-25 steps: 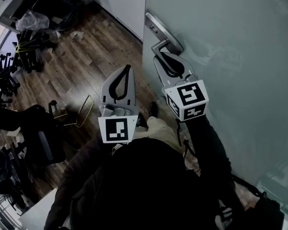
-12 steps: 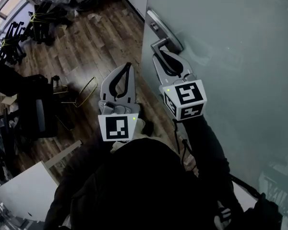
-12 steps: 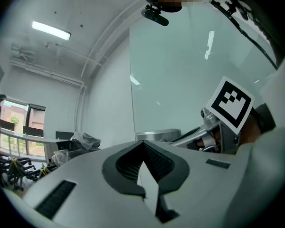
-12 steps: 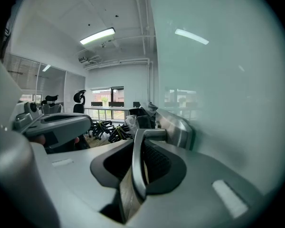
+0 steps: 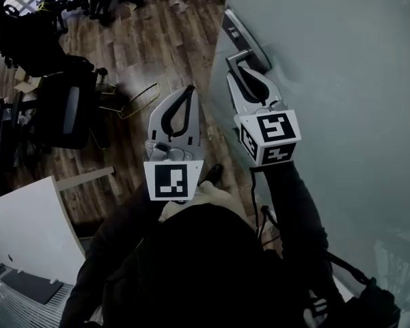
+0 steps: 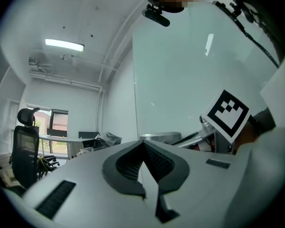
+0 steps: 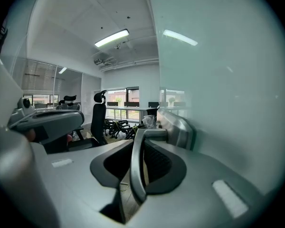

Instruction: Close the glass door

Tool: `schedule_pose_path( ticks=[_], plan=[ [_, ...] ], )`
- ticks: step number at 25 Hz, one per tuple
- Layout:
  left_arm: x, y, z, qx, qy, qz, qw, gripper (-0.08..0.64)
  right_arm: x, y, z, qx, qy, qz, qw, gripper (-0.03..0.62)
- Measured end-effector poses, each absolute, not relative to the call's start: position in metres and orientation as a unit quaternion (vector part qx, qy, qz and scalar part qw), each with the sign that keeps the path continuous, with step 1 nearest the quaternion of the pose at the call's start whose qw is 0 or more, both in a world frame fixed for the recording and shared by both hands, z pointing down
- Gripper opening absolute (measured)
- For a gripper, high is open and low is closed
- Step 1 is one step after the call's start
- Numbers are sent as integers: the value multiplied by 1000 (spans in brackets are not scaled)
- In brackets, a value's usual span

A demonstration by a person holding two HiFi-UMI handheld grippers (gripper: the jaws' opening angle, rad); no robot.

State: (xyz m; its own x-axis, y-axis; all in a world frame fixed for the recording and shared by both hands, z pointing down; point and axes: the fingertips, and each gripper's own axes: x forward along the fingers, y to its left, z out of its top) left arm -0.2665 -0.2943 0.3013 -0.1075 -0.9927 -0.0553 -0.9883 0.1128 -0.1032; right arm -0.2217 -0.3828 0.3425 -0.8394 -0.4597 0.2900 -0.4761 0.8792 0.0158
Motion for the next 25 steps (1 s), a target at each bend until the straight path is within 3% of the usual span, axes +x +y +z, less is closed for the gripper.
schedule_pose_path(
  ticks=[14,25],
  plan=[
    [-319,-160,332,-631,773,-7,64,-3,-291,-218,371,165,-976,6,143,64],
    [-292,-148,310,-568,821,-28,52,-5,-287,-197,354,77,-986,16,144,66]
  ],
)
